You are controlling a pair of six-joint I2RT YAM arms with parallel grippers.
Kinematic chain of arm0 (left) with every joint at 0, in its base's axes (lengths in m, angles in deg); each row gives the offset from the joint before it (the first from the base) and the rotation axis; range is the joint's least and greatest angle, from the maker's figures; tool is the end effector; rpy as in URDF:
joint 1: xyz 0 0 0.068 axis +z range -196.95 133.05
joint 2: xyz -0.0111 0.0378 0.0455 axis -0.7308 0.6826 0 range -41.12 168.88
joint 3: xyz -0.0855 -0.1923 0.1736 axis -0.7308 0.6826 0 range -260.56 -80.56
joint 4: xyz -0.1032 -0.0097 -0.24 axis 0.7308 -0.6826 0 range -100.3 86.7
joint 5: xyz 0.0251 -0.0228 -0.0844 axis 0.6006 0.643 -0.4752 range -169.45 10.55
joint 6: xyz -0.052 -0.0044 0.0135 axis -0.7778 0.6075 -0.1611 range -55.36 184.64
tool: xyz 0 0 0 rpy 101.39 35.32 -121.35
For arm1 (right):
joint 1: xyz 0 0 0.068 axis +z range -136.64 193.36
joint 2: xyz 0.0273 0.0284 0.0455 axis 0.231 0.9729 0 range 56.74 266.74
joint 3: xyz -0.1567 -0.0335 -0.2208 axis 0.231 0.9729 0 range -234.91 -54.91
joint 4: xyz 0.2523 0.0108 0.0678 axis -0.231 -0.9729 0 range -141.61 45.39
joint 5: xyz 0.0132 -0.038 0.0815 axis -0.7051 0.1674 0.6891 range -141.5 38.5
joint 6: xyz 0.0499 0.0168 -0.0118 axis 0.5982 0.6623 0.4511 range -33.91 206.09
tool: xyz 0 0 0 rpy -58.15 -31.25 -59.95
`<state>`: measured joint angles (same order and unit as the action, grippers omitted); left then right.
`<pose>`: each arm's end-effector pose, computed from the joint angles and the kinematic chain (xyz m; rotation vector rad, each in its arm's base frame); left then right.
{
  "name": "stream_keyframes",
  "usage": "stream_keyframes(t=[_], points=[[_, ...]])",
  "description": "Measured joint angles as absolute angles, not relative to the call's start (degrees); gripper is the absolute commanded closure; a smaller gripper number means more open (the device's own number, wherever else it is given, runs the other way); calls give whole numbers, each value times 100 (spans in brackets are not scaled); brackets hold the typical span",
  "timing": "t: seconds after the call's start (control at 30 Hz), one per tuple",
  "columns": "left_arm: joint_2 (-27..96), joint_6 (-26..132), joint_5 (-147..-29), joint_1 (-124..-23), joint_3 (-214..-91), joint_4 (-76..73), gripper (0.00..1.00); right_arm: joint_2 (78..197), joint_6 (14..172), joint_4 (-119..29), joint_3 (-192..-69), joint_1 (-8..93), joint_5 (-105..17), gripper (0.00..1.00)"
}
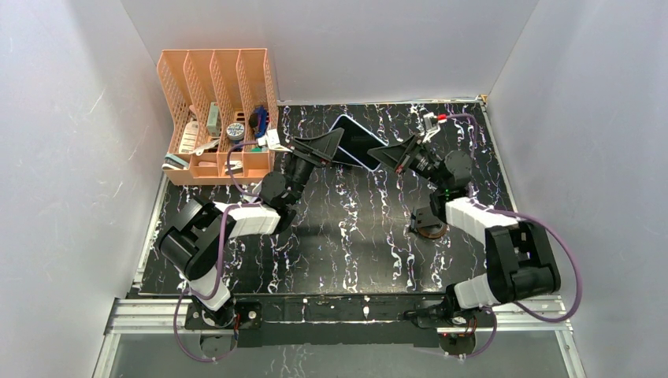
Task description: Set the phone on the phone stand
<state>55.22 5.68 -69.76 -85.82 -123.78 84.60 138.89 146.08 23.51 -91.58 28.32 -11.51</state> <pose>0.2637 -0.2048 0.2783 -0.3561 1.0196 -1.4773 0.2761 0.0975 0.2814 -0.1527 1.4246 1.5111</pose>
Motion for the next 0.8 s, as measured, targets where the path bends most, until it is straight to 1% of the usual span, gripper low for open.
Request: stream_keyframes(t=[0.07,0.17,0.27,0.37,0.43,0.57,0.63,0.67,0.7,0.8], points=[[5522,597,-6991,-8550,-12321,8480,2,13642,14380,1728,-9318,2688,-1055,99],[5513,708,-7076,-8497,-12216,8486,2,13155,13735,163,-9836,2473,-998,99],[5496,909,-7188,-8449,-12129,8486,2,12762,12835,-1831,-10745,2360,-1149,99],[5476,1183,-7378,-8381,-12096,8489,7,12523,11910,-3831,-11829,2344,-1542,99],[5474,1355,-7596,-8309,-12094,8495,8,12440,11484,-4869,-12353,2344,-1774,99],[5474,1690,-8139,-8165,-12094,8495,7,12447,10828,-6947,-13127,2344,-2264,99],[5465,1913,-8473,-8077,-12096,8495,5,12554,10656,-7909,-13350,2338,-2465,96],[5452,2033,-8628,-8031,-12096,8495,5,12639,10560,-8372,-13438,2327,-2552,96],[5428,2153,-8790,-7981,-12096,8493,5,12733,10505,-8794,-13501,2320,-2640,99],[5305,2455,-9236,-7778,-12096,8438,5,13030,10365,-10003,-13523,2312,-2996,99]])
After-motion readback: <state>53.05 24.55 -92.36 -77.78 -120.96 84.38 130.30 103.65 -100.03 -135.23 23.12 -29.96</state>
